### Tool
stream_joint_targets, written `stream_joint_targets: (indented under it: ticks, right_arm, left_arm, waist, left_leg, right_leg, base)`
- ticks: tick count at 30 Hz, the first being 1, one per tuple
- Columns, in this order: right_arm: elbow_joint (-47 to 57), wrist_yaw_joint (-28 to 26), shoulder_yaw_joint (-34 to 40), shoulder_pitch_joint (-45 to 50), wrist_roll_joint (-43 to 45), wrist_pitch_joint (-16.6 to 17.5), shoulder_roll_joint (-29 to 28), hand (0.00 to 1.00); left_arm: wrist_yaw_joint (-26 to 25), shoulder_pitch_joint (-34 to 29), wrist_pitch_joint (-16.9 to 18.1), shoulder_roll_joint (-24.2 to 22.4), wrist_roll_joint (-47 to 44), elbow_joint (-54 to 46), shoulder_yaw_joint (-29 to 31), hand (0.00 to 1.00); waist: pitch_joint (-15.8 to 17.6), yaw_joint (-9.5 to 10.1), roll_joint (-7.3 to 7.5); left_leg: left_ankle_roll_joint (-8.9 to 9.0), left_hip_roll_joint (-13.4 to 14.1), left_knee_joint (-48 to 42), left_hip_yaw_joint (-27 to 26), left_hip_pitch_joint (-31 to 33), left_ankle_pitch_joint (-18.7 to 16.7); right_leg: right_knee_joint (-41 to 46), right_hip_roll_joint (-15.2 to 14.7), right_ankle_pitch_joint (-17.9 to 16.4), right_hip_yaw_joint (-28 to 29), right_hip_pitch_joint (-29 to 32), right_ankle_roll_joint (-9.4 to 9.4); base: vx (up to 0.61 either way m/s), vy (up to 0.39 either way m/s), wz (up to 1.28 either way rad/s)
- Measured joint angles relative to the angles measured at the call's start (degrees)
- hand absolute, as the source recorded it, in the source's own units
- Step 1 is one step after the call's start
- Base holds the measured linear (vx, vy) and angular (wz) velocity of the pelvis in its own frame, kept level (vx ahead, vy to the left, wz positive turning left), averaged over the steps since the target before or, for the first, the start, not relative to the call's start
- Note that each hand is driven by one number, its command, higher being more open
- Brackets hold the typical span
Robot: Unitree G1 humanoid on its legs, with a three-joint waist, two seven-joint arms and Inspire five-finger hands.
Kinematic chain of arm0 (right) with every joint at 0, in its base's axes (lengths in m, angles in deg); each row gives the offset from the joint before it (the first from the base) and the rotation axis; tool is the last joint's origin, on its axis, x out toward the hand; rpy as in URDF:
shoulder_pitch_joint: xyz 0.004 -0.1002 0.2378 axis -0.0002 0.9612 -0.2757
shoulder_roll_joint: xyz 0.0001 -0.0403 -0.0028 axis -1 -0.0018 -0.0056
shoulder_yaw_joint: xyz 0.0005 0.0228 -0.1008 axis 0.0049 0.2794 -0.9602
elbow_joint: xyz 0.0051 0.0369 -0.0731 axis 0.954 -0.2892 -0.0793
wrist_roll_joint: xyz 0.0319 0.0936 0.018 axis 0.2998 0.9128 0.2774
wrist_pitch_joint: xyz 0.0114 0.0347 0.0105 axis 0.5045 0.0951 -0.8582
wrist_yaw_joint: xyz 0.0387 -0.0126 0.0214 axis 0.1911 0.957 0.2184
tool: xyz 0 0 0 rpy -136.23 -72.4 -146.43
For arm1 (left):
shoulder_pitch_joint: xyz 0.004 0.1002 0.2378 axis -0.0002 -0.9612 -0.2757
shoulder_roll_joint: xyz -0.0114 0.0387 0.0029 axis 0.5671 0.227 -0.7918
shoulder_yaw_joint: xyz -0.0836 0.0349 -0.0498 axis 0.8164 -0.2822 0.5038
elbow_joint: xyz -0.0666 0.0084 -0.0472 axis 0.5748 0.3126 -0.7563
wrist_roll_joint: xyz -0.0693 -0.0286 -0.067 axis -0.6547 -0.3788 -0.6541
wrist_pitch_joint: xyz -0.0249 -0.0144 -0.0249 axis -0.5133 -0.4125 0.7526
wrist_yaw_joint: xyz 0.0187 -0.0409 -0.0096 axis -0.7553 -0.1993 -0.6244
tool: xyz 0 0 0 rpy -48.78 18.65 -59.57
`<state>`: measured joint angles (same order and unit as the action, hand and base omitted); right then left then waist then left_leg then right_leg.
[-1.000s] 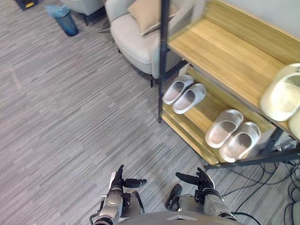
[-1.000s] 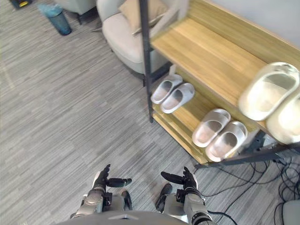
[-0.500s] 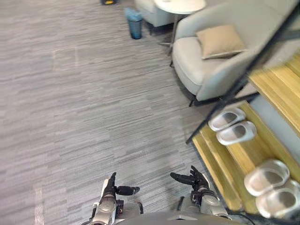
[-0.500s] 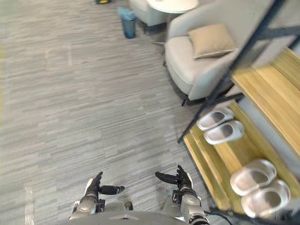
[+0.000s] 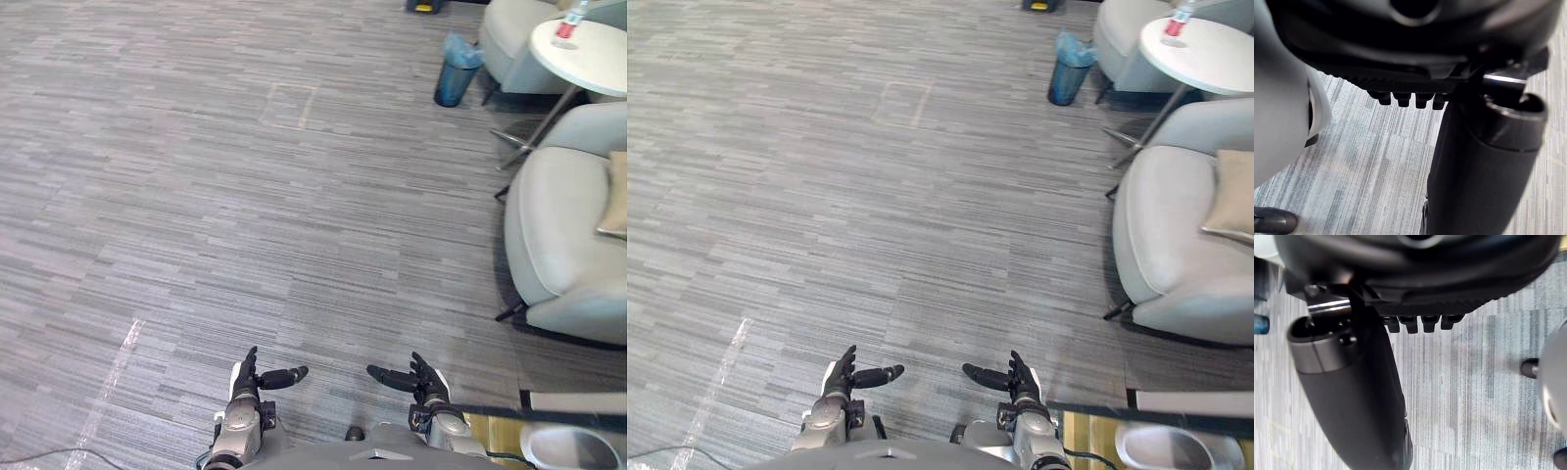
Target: Organize the slippers on the shoe rack
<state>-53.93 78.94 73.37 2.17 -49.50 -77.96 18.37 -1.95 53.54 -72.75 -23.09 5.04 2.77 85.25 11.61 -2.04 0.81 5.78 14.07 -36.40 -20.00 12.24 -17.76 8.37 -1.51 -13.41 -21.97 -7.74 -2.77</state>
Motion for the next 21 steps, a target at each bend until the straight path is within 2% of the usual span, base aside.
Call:
stream_joint_targets:
  ticks: [1,2,3,4,5,6,7,8,9,10,11,12,13,15,16,17,18,19,20,21]
  right_arm:
    - [-0.12,0.2,0.02,-0.04,0.0,-0.01,-0.18,1.0]
    - [-0.36,0.38,0.03,0.05,0.0,-0.01,-0.29,1.0]
    - [-0.48,0.55,0.03,0.7,-0.04,-0.06,-0.24,1.0]
    - [-0.44,0.62,0.12,1.33,-0.06,-0.28,0.0,1.0]
    - [-1.21,0.74,0.02,1.42,-0.08,-0.49,-0.86,1.0]
    - [-1.27,0.81,0.05,1.4,-0.09,-0.45,-1.59,1.0]
    - [-1.38,0.83,0.05,1.0,-0.29,-0.49,-2.16,1.0]
    - [-1.38,0.81,0.04,0.99,-0.56,-0.5,-2.46,1.0]
    - [-1.13,0.44,0.0,0.44,-1.23,-0.79,-2.9,1.0]
    - [-1.14,0.41,0.02,0.33,-1.23,-0.79,-2.89,1.0]
    - [-1.18,0.35,0.04,0.23,-1.23,-0.83,-2.84,1.0]
    - [-0.89,0.17,-0.11,-0.12,-1.24,-0.71,-2.7,1.0]
    - [-0.17,0.01,-0.45,-0.34,-1.24,-0.64,-2.36,1.0]
    - [1.52,-0.08,-1.26,-0.68,-1.25,-0.19,-1.42,1.0]
    - [2.91,-0.04,-1.85,-1.13,-1.26,0.64,-0.8,1.0]
    - [4.02,-0.14,-2.48,-1.17,-1.27,1.0,-0.45,1.0]
    - [4.22,-0.15,-2.54,-1.17,-1.27,0.99,-0.38,1.0]
    - [4.11,-0.25,-2.76,-1.57,-1.25,0.97,0.53,1.0]
    - [2.96,0.01,-2.0,-2.81,-1.25,0.88,0.83,1.0]
    - [2.61,0.26,-1.57,-3.09,-1.26,0.96,0.78,1.0]
  left_arm:
    - [0.06,0.66,-0.07,0.15,0.05,0.0,-0.21,1.0]
    - [0.14,1.13,0.23,0.24,0.1,-0.31,-0.45,1.0]
    - [0.18,0.97,0.42,0.28,0.08,-0.6,-1.21,1.0]
    - [0.33,0.67,0.85,0.25,0.07,-0.81,-2.05,1.0]
    - [0.49,0.7,1.2,1.06,0.25,-1.15,-2.49,1.0]
    - [0.52,0.74,0.93,1.28,0.25,-1.16,-2.48,1.0]
    - [0.65,0.76,0.56,1.81,0.22,-0.91,-2.41,1.0]
    - [0.66,0.74,0.42,1.93,0.24,-0.78,-2.37,1.0]
    - [0.7,0.37,0.31,2.56,0.32,0.07,-1.89,1.0]
    - [0.69,0.28,0.26,2.57,0.32,0.33,-1.89,1.0]
    - [0.6,0.04,0.16,2.55,0.32,0.94,-1.99,1.0]
    - [0.6,-0.19,-0.06,3.17,0.3,1.89,-2.2,1.0]
    - [0.55,-0.11,-0.45,3.52,0.31,2.64,-2.22,1.0]
    - [0.49,-0.43,-0.5,3.76,0.3,3.91,-1.94,1.0]
    - [0.51,-0.65,-0.59,3.76,0.32,4.61,-1.91,1.0]
    - [0.57,-0.78,-0.61,3.76,0.33,4.62,-1.91,1.0]
    - [0.59,-0.81,-0.61,3.73,0.34,4.62,-1.91,1.0]
    - [0.82,-0.89,-0.78,3.04,0.62,5.48,-2.05,1.0]
    - [1.45,-0.4,-0.87,2.47,1.2,5.65,-2.39,1.0]
    - [1.72,-0.09,-0.66,2.16,1.31,5.58,-2.72,1.0]
  waist:
    - [0.29,0.01,0.39]
    - [0.47,0.06,0.69]
    - [0.35,0.06,0.5]
    - [0.03,0.38,0.13]
    - [-0.9,0.95,2.18]
    - [-1.39,0.93,3.16]
    - [-1.55,0.91,3.99]
    - [-1.55,0.91,3.99]
    - [-1.5,0.87,4.13]
    - [-1.44,0.8,4.04]
    - [-1.09,0.4,3.51]
    - [-1.02,-0.04,3.4]
    - [-0.72,-0.43,2.96]
    - [0.17,-1.4,0.86]
    - [0.74,-2.17,-0.35]
    - [0.74,-2.5,-0.18]
    - [0.75,-2.63,-0.12]
    - [1.1,-3.76,-1.17]
    - [0.95,-2.72,-1.81]
    - [1.14,-2.59,-1.44]
  left_leg:
    - [-1.02,-0.97,2.76,-1.49,2.4,0.61]
    - [-3.91,-2.84,7.52,-3.71,4.68,3.46]
    - [-6.36,-4.27,11.81,-5.0,5.22,7.61]
    - [-9.04,-5.55,14.33,-4.67,5.97,13.84]
    - [-8.49,-7.5,13.49,-4.37,5.48,12.65]
    - [-8.43,-8.44,14.03,-4.13,5.14,11.67]
    - [-8.38,-9.31,13.34,-3.3,4.36,9.47]
    - [-8.41,-9.46,12.88,-2.97,3.79,8.56]
    - [-8.03,-10.73,13.63,-2.15,-0.77,5.44]
    - [-7.89,-10.92,14.41,-1.46,-2.16,5.06]
    - [-7.5,-11.29,16.73,-0.53,-5.39,4.52]
    - [-7.22,-11.69,19.55,0.72,-9.61,4.08]
    - [-6.98,-11.59,22.25,1.55,-13.32,4.06]
    - [-6.74,-9.78,26.08,2.3,-19.2,4.2]
    - [-6.69,-7.78,26.93,2.41,-22.05,4.23]
    - [-6.38,-7.18,27.23,3.18,-23.21,4.05]
    - [-6.2,-7.07,27.33,3.5,-23.49,3.97]
    - [-3.03,-5.15,28.14,5.2,-26.12,2.76]
    - [-1.53,-5.35,30.31,7.84,-26.43,2.76]
    - [-1.76,-6.77,31.59,9.64,-26.87,4.08]
  right_leg:
    - [-0.44,-0.59,-0.32,-1.25,-0.79,0.96]
    - [-0.44,-1.29,-0.83,-3.34,-2.14,2.5]
    - [-0.34,-1.27,-1.23,-4.29,-3.27,3.43]
    - [0.25,-1.12,-1.89,-4.64,-4.18,4.54]
    - [0.42,-2.8,-2.6,-4.7,-5.4,5.71]
    - [1.06,-3.69,-2.45,-4.54,-5.38,5.95]
    - [5.5,-5.12,-1.79,-4.19,-4.72,7.05]
    - [8.97,-5.81,-1.41,-3.81,-4.02,7.62]
    - [27.06,-9.45,3.71,-1.25,1.11,4.77]
    - [31.27,-10.23,6.12,-0.7,2.39,3.09]
    - [39.88,-11.6,9.47,1.7,5.7,1.1]
    - [47.68,-10.79,5.05,5.76,9.97,1.64]
    - [50.87,-9.41,1.31,7.4,12.99,1.49]
    - [49.15,-6.01,-3.45,7.51,18.22,0.09]
    - [39.77,-3.71,-5.08,6.47,24.05,0.5]
    - [29.41,-3.29,-3.55,6.81,27.86,2.15]
    - [26.51,-3.28,-2.35,7.03,28.26,2.85]
    - [20.01,-1.74,4.94,5.7,26.92,0.08]
    - [19.89,-0.77,4.44,5.65,25.55,-0.31]
    - [21.37,-1.07,3.9,6.66,25.45,-0.95]
  base:
    - [0.33,0.012,0.75]
    - [0.44,0.052,0.8]
    - [0.32,0.05,0.71]
    - [0.37,0.076,0.53]
    - [0.42,0.06,0.44]
    - [0.74,0.134,0.47]
    - [0.55,0.093,0.39]
    - [0.75,0.218,0.48]
    - [0.43,0.144,0.35]
    - [0.64,0.158,0.42]
    - [0.44,0.003,0.38]
    - [0.8,-0.033,0.44]
    - [0.58,-0.047,0.43]
    - [0.48,-0.085,0.39]
    - [0.73,-0.202,0.52]
    - [0.73,-0.238,0.53]
    - [0.68,-0.231,0.76]
    - [0.56,-0.17,0.55]
    - [0.72,-0.194,0.53]
    - [0.42,-0.107,0.25]
